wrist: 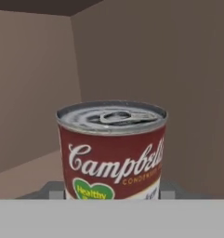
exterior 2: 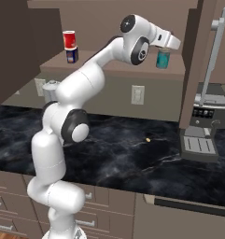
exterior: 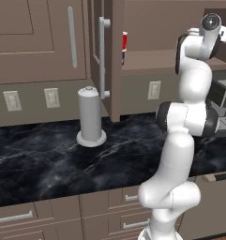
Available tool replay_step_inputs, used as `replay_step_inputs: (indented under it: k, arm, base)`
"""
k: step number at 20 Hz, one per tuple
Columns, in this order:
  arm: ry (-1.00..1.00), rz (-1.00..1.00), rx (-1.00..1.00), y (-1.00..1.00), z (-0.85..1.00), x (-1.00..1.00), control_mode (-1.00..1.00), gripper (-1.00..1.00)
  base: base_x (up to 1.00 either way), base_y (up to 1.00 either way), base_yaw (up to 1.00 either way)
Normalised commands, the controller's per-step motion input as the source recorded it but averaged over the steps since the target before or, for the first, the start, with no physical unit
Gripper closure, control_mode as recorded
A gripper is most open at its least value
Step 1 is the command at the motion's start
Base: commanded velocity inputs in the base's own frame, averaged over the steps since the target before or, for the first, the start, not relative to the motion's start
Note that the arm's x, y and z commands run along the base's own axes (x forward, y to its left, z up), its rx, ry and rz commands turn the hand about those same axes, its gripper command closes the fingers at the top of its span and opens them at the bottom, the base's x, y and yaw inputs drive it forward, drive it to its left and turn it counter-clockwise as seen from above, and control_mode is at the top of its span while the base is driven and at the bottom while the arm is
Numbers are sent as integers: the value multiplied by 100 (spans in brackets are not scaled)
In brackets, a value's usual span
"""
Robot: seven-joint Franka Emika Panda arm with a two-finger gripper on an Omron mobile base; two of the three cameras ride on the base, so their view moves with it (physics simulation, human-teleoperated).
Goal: Stack two cans on top of the other two cans in the cabinet.
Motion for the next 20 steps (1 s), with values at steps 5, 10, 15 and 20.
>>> replay_step_inputs:
  k: [5, 10, 15, 20]
  arm:
    - [0, 0, 2, 0, -29, 3, -100, -100]
    - [0, 0, 0, 0, -25, 9, -100, -100]
    - [0, 0, 0, 0, -22, 6, -100, -100]
    - [-3, 1, 0, 0, -10, 12, -100, -100]
  base:
    - [0, 0, 0]
    - [0, 0, 0]
    - [0, 0, 0]
    - [0, 0, 0]
